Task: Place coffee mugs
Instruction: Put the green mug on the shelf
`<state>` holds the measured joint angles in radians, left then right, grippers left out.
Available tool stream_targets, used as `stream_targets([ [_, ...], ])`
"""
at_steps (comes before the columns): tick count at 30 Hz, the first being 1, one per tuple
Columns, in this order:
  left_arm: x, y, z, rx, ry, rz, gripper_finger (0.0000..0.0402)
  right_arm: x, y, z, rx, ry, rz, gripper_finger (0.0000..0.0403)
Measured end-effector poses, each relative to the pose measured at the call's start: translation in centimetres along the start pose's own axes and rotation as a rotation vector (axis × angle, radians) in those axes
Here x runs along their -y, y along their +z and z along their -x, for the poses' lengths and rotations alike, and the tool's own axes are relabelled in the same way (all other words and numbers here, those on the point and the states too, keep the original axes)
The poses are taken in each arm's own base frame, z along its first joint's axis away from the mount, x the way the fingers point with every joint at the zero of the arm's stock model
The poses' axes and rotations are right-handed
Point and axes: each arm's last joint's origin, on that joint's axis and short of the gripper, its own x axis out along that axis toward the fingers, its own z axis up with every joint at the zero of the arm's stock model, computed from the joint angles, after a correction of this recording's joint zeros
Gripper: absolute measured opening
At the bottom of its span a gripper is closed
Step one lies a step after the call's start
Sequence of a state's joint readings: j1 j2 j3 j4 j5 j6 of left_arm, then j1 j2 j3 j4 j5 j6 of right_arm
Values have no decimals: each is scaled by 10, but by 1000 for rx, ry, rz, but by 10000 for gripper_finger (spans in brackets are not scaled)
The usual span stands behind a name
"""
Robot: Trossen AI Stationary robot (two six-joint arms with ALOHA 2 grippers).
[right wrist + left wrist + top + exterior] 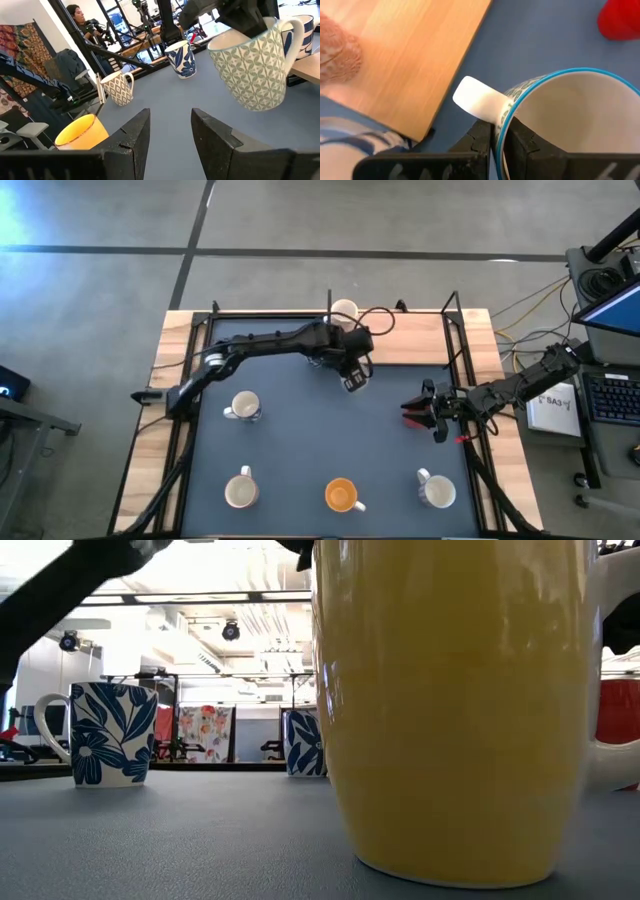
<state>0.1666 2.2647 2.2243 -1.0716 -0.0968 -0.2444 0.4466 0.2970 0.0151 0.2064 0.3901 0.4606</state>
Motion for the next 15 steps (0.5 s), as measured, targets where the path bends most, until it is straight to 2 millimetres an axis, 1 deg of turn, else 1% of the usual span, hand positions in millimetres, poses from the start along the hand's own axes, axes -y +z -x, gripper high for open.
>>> stream_targets([
  [4,-5,10,-6,-17,14,-21,12,0,0,0,-1,0,0,132],
  [6,-10,12,-9,5,26,-21,12,0,0,0,0,0,0,132],
  [9,-20,10,-13,-27,43,-29,13,0,0,0,1,0,0,132],
  [11,-26,13,-11,-13,47,-51,13,0,0,0,1,0,0,132],
  [15,-38,21,0,27,54,-88,13,0,0,0,1,0,0,132],
])
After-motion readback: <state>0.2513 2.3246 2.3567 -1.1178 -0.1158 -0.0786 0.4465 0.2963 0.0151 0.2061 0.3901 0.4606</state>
